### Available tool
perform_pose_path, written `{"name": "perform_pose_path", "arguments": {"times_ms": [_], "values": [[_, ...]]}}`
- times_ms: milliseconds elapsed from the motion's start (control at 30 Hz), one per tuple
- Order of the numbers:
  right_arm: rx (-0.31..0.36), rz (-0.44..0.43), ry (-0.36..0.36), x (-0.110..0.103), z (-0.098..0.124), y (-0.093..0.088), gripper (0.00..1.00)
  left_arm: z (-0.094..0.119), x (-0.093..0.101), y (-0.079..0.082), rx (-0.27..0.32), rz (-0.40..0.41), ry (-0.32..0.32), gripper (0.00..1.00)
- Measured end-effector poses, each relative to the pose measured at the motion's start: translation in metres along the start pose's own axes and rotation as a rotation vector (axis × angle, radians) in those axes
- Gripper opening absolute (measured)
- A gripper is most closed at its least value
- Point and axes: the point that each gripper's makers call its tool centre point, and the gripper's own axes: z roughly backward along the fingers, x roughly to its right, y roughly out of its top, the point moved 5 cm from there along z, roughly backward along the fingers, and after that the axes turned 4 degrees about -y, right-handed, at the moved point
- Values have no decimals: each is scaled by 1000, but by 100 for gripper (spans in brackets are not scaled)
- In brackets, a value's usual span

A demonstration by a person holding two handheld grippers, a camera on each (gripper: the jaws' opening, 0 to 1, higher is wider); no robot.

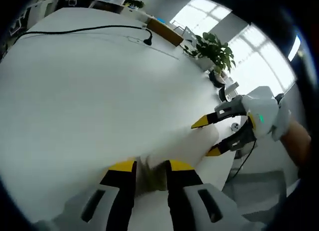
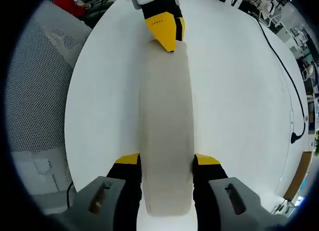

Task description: Arrange the utensils inside the cutlery case until each visible utensil rests in its matching compartment.

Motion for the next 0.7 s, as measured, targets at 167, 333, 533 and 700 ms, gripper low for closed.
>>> {"name": "perform_pose_path", "arguments": {"times_ms": [167, 333, 533, 700], "values": [[9, 1, 8, 1, -1, -1, 38, -2, 4, 2, -23, -24, -3, 20], [3, 0, 11, 0, -2, -1, 38, -2, 4, 2, -40, -66, 16, 19], [27, -32, 6, -3, 8, -6, 40, 0, 1, 1, -10, -27, -3, 20], [197, -173, -74, 3, 52, -18, 27, 19, -2, 17, 85, -15, -22, 25]]}}
